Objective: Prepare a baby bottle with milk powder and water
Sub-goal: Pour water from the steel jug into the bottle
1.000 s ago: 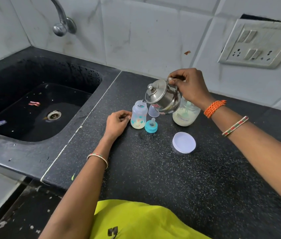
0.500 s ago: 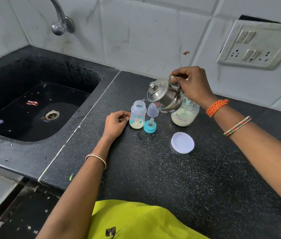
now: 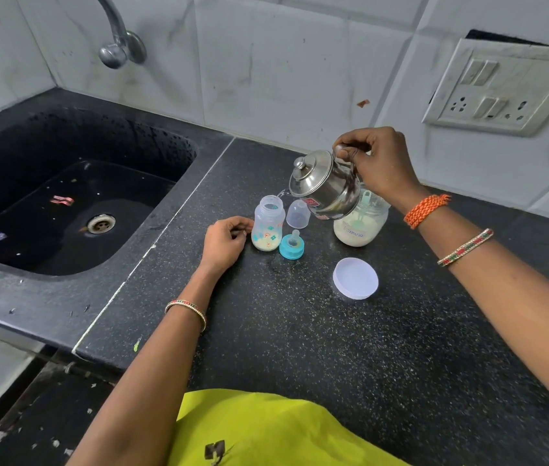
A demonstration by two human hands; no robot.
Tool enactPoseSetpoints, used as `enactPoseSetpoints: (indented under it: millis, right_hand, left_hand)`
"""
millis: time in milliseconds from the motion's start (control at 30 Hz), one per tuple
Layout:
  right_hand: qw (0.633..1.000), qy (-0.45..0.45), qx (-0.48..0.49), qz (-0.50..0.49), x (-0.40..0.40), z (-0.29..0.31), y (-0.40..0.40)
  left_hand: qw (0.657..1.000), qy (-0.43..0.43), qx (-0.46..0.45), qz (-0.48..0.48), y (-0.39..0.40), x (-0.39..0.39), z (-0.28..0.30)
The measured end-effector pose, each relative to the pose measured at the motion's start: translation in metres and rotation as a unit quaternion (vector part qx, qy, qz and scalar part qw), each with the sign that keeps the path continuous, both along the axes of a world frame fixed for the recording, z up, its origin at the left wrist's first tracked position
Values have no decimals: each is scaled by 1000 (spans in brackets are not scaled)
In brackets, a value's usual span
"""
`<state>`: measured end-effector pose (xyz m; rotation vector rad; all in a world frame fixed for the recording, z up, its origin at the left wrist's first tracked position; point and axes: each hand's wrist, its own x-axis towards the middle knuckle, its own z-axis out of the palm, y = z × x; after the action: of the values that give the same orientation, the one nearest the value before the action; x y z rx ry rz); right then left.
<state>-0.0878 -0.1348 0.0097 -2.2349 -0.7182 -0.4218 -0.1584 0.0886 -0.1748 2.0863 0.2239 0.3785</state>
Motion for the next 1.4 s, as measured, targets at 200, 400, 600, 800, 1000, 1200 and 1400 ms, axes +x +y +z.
enactPoseSetpoints:
  millis: [200,400,600,800,1000,1200,1400]
  right_hand:
    - [1000,-1,5,-2,-1,1,0]
    - [1000,3,13,-6,0,0,0]
    - [1000,0,16,-4,0,-1,1]
    - [1000,-7,14,-11,1,1,1]
    - [1000,-4,20,-16,0,5,2]
    - [1000,-5,19,-20,-4,9,1]
    - [999,-6,20,-24,-7,11,1]
  left_hand:
    - [1000,4,0,-1,0,0,1]
    - [1000,5,-2,-1,0,-1,2]
    - [1000,-2,-7,-3,-2,-3,3]
    - [1000,-3,-4,1,-2,-3,3]
    - [1000,0,-11,0,-2,-2,3]
    - [1000,-1,-7,-1,-2,-3,3]
    - [1000,1,-13,-1,-3,-3,4]
